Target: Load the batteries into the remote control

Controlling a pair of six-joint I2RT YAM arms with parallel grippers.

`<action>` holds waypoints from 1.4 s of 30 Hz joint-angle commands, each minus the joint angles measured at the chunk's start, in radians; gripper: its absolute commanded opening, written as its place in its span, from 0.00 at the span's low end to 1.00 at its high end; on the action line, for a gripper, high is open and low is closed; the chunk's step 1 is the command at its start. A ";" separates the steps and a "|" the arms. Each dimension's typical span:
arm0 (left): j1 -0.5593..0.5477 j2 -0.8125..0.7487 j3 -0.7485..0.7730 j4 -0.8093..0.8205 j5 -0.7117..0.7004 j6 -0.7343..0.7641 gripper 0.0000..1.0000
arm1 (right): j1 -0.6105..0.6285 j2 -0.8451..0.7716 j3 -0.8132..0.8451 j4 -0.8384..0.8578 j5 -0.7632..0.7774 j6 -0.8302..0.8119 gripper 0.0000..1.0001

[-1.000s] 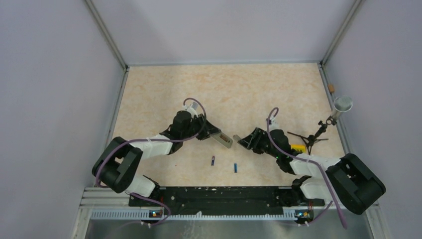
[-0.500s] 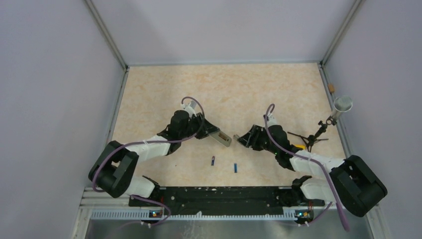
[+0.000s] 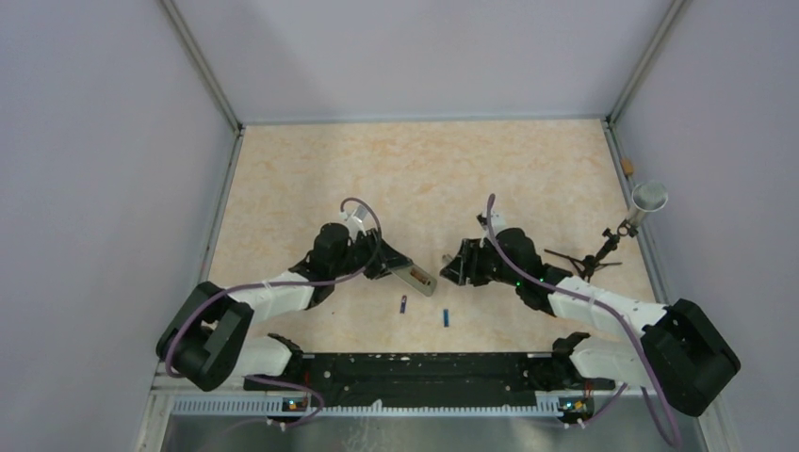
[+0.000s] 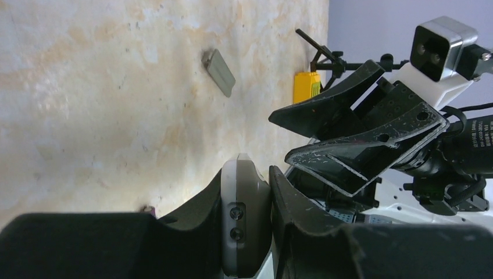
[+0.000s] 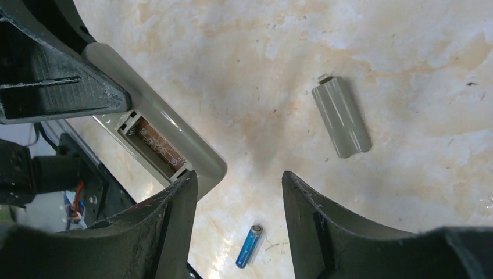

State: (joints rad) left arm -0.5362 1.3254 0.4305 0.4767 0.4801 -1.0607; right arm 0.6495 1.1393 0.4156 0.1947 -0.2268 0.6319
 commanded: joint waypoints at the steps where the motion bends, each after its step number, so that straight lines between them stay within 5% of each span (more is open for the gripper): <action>1: 0.004 -0.091 -0.057 0.054 0.053 -0.025 0.02 | 0.072 -0.049 0.062 -0.124 0.079 -0.069 0.55; 19: 0.004 -0.619 -0.203 -0.382 -0.075 0.075 0.00 | 0.364 0.001 0.130 -0.399 0.379 0.031 0.50; 42: 0.004 -0.853 -0.233 -0.551 -0.110 0.124 0.00 | 0.536 0.324 0.309 -0.560 0.543 0.160 0.32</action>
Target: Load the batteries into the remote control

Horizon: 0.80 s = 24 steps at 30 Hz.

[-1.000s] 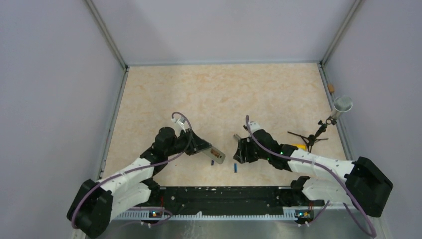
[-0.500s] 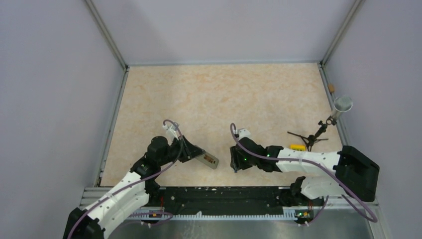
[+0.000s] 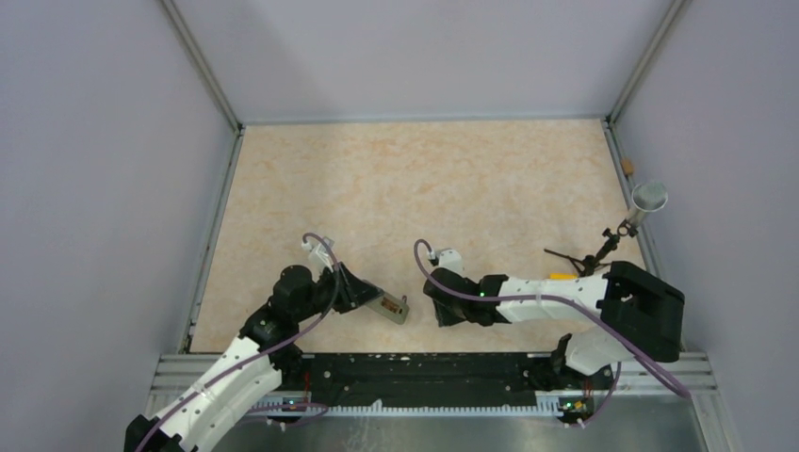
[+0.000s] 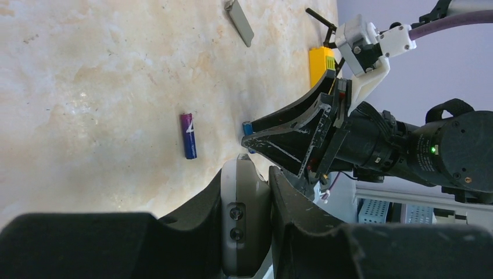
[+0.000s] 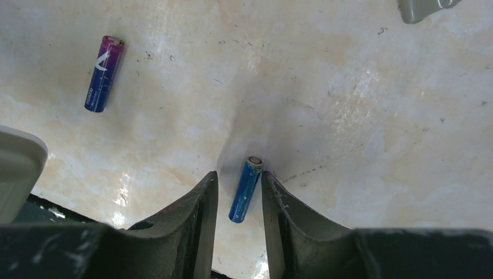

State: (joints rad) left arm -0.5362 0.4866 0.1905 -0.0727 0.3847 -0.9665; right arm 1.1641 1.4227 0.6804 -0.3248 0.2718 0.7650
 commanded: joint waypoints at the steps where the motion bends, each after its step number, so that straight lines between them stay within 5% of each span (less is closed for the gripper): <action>1: 0.005 -0.013 0.007 -0.004 -0.015 0.032 0.00 | 0.022 0.051 0.048 -0.048 0.048 0.026 0.31; 14: 0.004 -0.008 0.005 -0.002 -0.028 0.038 0.00 | 0.028 0.104 0.070 -0.119 0.109 0.014 0.01; 24: 0.004 0.001 0.020 -0.008 -0.060 0.040 0.00 | -0.039 0.142 0.143 -0.103 0.147 -0.132 0.00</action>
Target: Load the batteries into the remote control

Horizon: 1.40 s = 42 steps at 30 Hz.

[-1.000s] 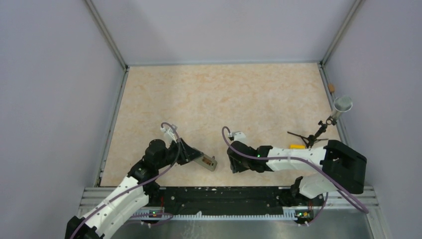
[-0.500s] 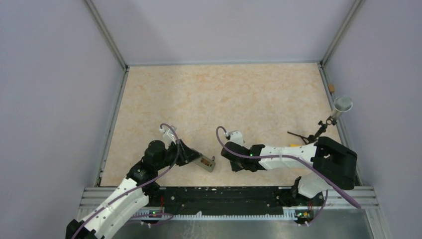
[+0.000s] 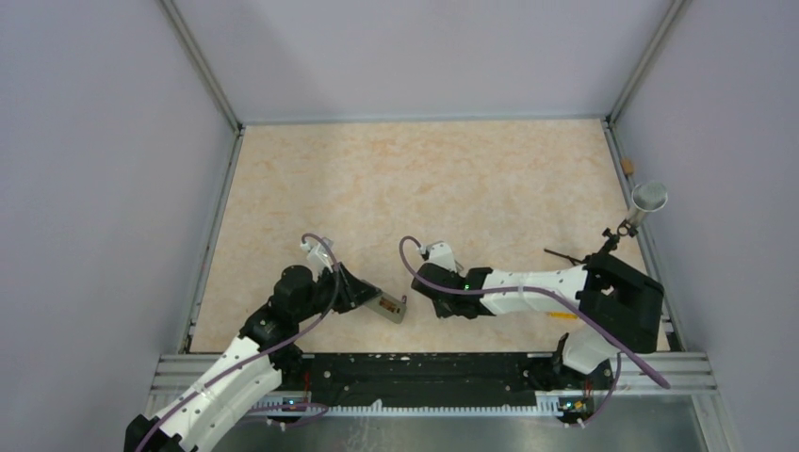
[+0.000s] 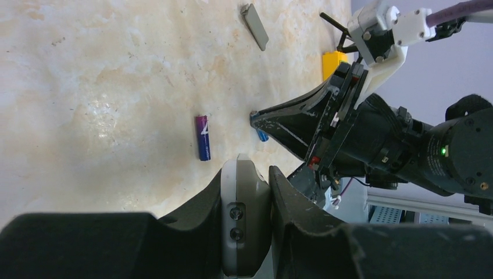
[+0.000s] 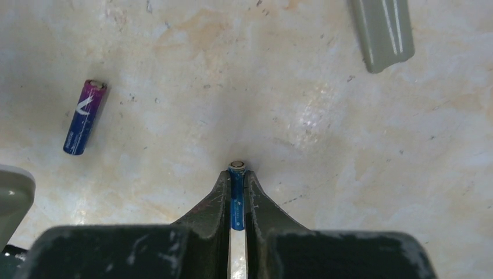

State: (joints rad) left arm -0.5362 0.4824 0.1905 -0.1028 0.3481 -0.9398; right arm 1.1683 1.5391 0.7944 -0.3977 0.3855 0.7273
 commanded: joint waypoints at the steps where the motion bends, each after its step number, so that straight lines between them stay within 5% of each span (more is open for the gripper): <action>1: 0.004 0.007 0.022 0.022 -0.026 0.015 0.00 | -0.059 0.024 0.036 -0.021 0.025 -0.115 0.00; 20: 0.005 0.078 0.044 0.046 -0.046 0.018 0.00 | -0.259 0.109 0.119 0.084 -0.041 -0.258 0.00; 35: 0.005 0.104 0.042 0.069 -0.051 0.013 0.00 | -0.267 0.070 0.120 0.074 -0.019 -0.246 0.29; 42: 0.004 0.079 0.045 0.049 -0.060 0.017 0.00 | -0.262 -0.021 0.129 0.055 -0.054 -0.226 0.33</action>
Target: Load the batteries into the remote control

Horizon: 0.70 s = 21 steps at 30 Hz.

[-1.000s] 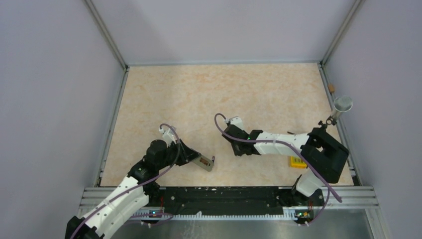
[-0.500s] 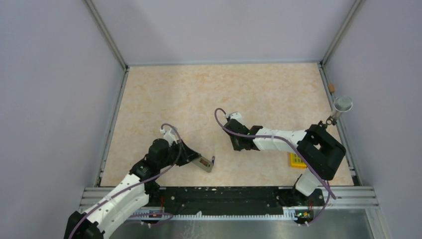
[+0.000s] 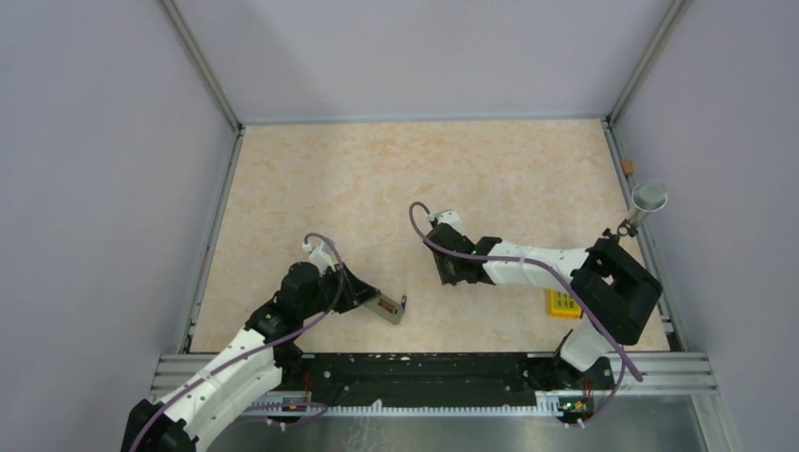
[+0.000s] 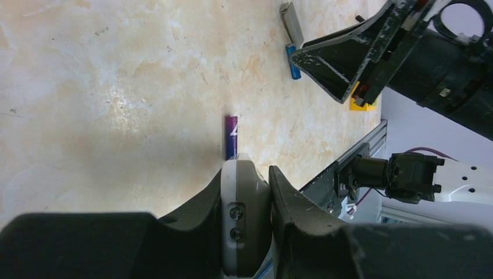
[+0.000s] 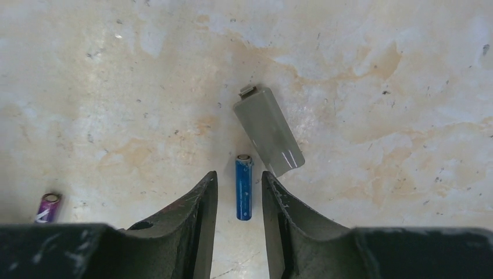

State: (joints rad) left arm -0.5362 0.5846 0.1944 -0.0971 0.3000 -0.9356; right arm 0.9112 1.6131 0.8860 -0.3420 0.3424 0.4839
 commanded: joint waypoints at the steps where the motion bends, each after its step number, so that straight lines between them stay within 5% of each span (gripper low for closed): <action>1: 0.005 -0.031 0.043 0.035 -0.020 0.016 0.00 | -0.001 -0.107 0.040 -0.003 -0.014 0.020 0.34; 21: 0.004 -0.241 0.151 -0.249 -0.277 0.092 0.00 | 0.195 -0.008 0.142 0.034 -0.076 0.144 0.37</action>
State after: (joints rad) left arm -0.5362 0.3744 0.3050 -0.3096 0.0868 -0.8669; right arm 1.0763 1.5677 0.9749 -0.3367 0.2882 0.5800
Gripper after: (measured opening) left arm 0.295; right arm 0.372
